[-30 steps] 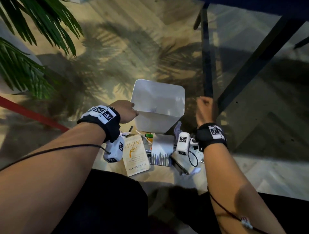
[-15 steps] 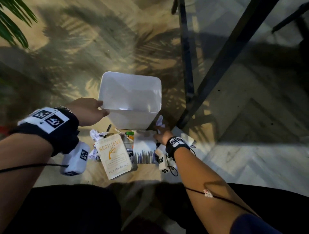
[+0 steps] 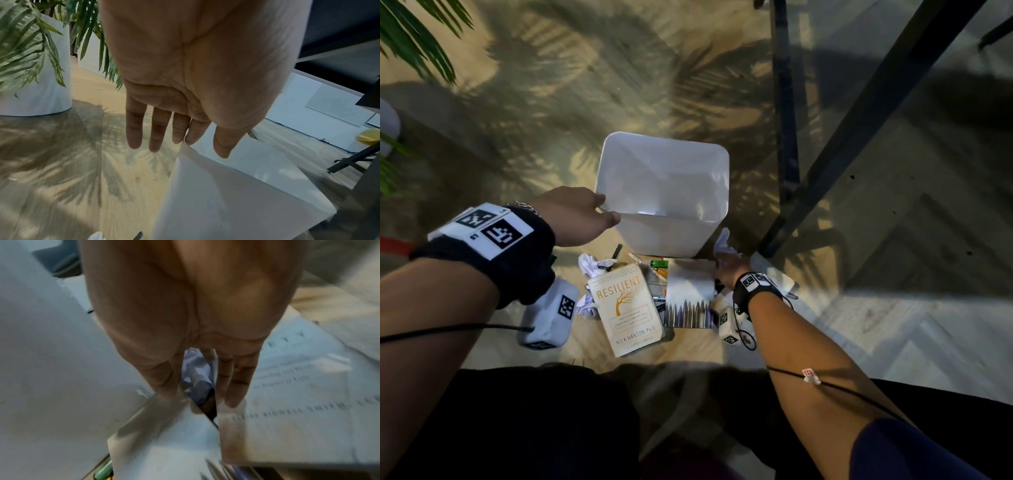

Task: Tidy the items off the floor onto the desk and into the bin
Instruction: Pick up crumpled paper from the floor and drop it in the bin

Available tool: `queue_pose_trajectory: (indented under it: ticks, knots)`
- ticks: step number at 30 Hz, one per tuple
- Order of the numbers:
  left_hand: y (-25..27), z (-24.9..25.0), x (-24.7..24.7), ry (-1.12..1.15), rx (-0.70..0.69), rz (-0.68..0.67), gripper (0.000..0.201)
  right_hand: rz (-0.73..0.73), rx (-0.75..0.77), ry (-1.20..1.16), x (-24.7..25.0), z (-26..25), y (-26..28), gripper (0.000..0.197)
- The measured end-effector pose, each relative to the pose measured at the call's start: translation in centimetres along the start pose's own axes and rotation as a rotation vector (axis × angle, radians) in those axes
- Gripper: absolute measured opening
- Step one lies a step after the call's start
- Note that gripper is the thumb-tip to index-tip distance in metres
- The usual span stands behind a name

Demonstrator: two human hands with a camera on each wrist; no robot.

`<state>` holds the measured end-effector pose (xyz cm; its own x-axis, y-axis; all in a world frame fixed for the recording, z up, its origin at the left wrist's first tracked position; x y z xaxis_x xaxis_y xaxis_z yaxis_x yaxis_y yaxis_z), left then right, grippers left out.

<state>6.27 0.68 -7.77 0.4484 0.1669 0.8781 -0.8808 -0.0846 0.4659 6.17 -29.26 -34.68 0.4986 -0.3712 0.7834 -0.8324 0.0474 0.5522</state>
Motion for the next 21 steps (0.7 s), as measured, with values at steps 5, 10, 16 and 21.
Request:
queue_pose_trajectory:
  ticks: [5,10,16,21]
  knots:
    - [-0.5,-0.1,-0.1,0.019,0.024,-0.009,0.069,-0.207,-0.165,-0.197,-2.4,1.4,2.0,0.037]
    - [-0.6,-0.1,-0.3,0.017,0.033,-0.01,0.071,-0.151,-0.247,-0.331,-2.7,2.7,2.8,0.049]
    - [0.1,0.7,0.4,0.017,0.043,-0.023,0.067,0.371,-0.517,-0.66,2.8,3.8,6.5,0.025]
    - [0.4,1.0,0.6,0.015,0.041,-0.031,0.063,0.77,-0.31,-0.988,11.2,1.0,9.9,0.016]
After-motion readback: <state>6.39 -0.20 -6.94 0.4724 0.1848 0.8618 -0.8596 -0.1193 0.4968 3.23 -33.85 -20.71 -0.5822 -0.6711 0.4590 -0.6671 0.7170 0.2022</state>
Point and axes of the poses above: each hand's wrist, its own y-axis away from the middle knuckle, its own x-axis out of the back of the hand, z = x × y, the point moved 5 cm from there along -y, towards the middle knuckle, and after that the axes turned 11 degrees about z, right-handed, at the moved point
